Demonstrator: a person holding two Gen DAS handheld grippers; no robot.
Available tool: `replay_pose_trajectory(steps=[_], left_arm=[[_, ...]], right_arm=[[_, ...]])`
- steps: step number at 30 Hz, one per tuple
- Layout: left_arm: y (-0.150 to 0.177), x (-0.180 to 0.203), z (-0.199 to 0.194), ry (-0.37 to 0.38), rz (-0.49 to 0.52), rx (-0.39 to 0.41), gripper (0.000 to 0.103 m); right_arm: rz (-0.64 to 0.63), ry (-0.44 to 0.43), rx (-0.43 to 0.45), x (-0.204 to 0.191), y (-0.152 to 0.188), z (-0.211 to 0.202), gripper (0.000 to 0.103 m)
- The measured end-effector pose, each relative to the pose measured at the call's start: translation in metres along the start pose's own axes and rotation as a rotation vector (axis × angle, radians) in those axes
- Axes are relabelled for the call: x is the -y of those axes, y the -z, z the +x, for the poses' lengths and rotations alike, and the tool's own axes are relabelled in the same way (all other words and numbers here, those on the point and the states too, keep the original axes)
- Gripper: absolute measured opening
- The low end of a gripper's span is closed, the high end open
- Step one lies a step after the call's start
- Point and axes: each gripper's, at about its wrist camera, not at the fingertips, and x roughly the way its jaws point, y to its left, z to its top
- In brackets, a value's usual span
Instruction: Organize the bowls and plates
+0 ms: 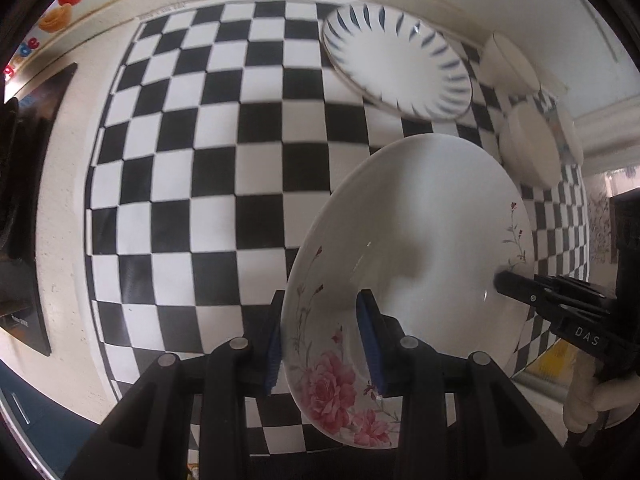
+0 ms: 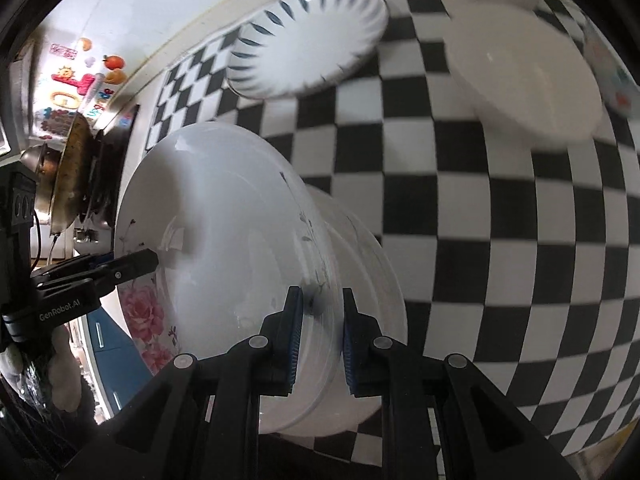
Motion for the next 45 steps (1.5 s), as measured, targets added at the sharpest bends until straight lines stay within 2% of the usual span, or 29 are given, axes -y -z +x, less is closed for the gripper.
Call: replay_pose_trajectory(steps=[7,19,29,33,36,45], left_arm=[[0.004,0.008,0.023,-0.042,0.021,-0.048,0.032],[0.009,0.014,0.043,-0.098,0.031,-0.1,0.032],[0.014,0.033,0.058,-0.156,0.065,-0.13,0.032],[0.019,0.041,0.062,-0.161,0.057,-0.131,0.032],[0.014,0.046,0.062,-0.19,0.065,-0.129,0.032],[0.026,0.051,0.066,-0.255,0.065,-0.159,0.032]], right_arm=[[-0.011,0.034,-0.013,0.006,0.008,0.008,0.02],[-0.041,0.091,-0.07,-0.004,-0.001,0.023,0.02],[0.009,0.107,-0.122,-0.006,-0.004,0.037,0.019],[0.015,0.142,-0.155,-0.013,-0.008,0.042,0.022],[0.023,0.182,-0.192,-0.022,-0.012,0.048,0.024],[-0.046,0.301,-0.264,-0.05,-0.013,0.062,0.03]])
